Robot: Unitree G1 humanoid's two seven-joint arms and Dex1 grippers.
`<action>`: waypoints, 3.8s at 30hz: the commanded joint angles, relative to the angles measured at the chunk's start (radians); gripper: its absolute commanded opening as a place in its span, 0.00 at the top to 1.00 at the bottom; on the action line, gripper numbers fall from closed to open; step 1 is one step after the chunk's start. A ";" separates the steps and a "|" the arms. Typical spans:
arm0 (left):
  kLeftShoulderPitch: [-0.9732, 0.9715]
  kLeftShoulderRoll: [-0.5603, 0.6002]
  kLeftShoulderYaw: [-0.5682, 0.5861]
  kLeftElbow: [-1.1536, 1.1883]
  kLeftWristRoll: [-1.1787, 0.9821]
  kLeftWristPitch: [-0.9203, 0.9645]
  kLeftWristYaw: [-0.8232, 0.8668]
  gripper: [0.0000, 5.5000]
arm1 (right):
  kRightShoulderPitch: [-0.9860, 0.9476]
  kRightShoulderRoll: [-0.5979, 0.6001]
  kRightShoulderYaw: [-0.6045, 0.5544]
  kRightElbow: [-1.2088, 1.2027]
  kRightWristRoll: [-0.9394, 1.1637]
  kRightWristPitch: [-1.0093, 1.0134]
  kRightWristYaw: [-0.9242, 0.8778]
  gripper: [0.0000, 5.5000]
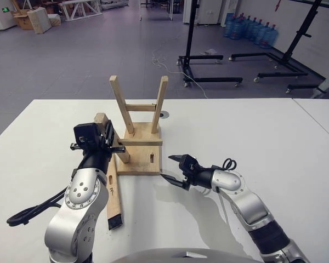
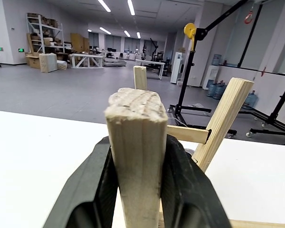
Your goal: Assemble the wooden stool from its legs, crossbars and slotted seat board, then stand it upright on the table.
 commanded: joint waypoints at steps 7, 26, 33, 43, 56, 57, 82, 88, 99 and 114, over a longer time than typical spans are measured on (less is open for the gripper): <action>-0.014 0.012 0.024 0.030 0.007 -0.007 -0.097 0.72 | -0.013 0.004 -0.024 0.032 -0.003 -0.015 -0.024 0.35; 0.094 0.050 0.485 -0.113 -0.161 -0.026 -0.163 0.52 | 0.084 -0.004 -0.071 0.019 0.001 -0.027 -0.092 0.35; 0.397 0.118 0.347 -0.066 -0.169 0.130 -0.271 0.52 | 0.125 0.004 -0.061 -0.006 -0.004 -0.023 -0.109 0.35; 0.421 0.153 0.204 -0.086 -0.236 0.372 -0.288 0.28 | 0.126 -0.009 -0.026 -0.017 -0.027 -0.023 -0.104 0.35; 0.419 0.210 0.137 -0.028 -0.174 0.443 -0.293 0.28 | 0.145 -0.005 -0.029 -0.068 -0.021 -0.002 -0.121 0.35; 0.427 0.217 0.143 -0.024 -0.166 0.437 -0.296 0.28 | 0.147 -0.005 -0.031 -0.066 -0.022 -0.003 -0.123 0.35; 0.574 0.167 0.227 0.218 -0.133 0.164 -0.405 0.63 | 0.115 -0.008 -0.080 -0.030 0.006 -0.007 -0.118 0.35; 0.554 0.155 0.262 0.276 -0.117 0.089 -0.402 0.63 | 0.083 -0.012 -0.138 0.019 0.044 -0.011 -0.098 0.35; 0.236 0.123 0.617 0.390 -0.364 -0.306 -0.485 0.63 | -0.125 -0.055 -0.400 0.155 0.354 0.084 0.041 0.35; -0.303 0.412 0.151 0.179 -0.088 -0.531 -0.682 0.63 | -0.487 0.131 -0.618 -0.050 1.089 0.587 -0.297 0.35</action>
